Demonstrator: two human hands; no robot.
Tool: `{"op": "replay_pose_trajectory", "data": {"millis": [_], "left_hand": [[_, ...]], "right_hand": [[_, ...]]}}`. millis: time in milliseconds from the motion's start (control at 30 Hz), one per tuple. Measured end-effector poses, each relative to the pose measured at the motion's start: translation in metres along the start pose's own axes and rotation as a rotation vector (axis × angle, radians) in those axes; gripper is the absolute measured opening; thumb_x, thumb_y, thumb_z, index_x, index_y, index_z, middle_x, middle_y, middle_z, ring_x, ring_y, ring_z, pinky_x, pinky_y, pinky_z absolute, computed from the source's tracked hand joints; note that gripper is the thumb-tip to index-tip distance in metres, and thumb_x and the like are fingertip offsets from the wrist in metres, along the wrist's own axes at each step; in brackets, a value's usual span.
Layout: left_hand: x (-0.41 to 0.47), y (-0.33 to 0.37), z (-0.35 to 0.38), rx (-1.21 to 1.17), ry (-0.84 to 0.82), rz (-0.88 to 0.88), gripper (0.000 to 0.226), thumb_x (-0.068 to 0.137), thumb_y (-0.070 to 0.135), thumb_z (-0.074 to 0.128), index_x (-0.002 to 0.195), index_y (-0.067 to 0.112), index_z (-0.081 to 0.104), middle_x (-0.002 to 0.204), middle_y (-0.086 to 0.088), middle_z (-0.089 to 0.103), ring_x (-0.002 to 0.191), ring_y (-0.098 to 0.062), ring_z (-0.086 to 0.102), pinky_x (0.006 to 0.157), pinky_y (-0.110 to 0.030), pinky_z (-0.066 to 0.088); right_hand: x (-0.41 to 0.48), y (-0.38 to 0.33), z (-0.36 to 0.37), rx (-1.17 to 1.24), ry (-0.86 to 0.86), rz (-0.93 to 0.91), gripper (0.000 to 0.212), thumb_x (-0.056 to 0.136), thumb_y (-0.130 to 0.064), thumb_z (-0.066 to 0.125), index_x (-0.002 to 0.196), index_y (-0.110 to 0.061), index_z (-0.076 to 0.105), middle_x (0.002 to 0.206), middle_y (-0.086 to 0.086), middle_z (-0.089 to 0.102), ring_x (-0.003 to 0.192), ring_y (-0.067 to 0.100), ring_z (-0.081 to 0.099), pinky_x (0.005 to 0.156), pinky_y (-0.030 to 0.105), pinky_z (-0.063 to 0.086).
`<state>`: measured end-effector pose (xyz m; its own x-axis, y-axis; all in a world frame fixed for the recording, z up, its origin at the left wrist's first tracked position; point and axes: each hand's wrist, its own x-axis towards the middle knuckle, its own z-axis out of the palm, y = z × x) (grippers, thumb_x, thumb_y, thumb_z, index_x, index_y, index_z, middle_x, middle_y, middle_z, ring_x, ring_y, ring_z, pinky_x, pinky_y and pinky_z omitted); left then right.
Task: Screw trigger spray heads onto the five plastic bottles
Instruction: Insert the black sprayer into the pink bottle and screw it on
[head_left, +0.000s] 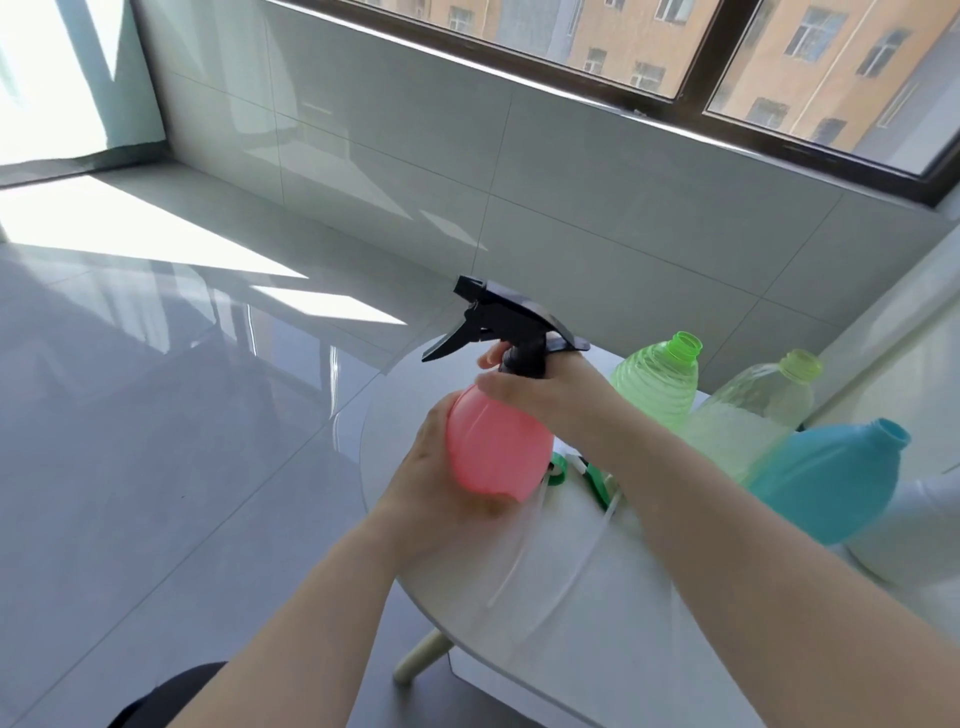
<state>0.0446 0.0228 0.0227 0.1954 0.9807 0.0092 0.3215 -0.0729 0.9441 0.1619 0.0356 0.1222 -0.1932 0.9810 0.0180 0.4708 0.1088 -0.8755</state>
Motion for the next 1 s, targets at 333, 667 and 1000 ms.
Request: {"op": "replay_pose_trajectory", "data": {"millis": [333, 667, 1000], "left_hand": [[0.007, -0.007, -0.019, 0.24, 0.096, 0.126, 0.08, 0.077, 0.047, 0.055, 0.14, 0.029, 0.008, 0.151, 0.007, 0.016, 0.138, -0.011, 0.014, 0.111, -0.03, 0.009], [0.012, -0.025, -0.009, 0.762, -0.033, 0.13, 0.052, 0.088, 0.045, 0.035, 0.136, 0.031, 0.022, 0.152, 0.007, 0.012, 0.14, -0.009, 0.003, 0.112, -0.03, -0.008], [0.013, -0.026, -0.009, 0.794, -0.023, 0.144, 0.05, 0.088, 0.047, 0.033, 0.135, 0.031, 0.024, 0.152, 0.006, 0.014, 0.14, -0.01, 0.002, 0.112, -0.031, -0.007]], "right_hand": [[0.041, -0.016, -0.037, -0.008, 0.351, -0.161, 0.01, 0.071, -0.012, 0.068, 0.078, -0.016, 0.061, 0.082, 0.006, 0.064, 0.075, 0.014, 0.055, 0.065, 0.013, 0.043], [0.076, 0.034, -0.028, -0.086, 0.644, -0.057, 0.033, 0.073, -0.02, 0.069, 0.065, -0.028, 0.038, 0.066, -0.015, 0.044, 0.063, 0.002, 0.042, 0.051, 0.005, 0.033], [0.072, 0.038, -0.028, -0.142, 0.49, 0.038, 0.051, 0.072, -0.033, 0.069, 0.112, -0.017, 0.042, 0.094, -0.007, 0.048, 0.104, 0.026, 0.049, 0.093, 0.038, 0.039]]}}
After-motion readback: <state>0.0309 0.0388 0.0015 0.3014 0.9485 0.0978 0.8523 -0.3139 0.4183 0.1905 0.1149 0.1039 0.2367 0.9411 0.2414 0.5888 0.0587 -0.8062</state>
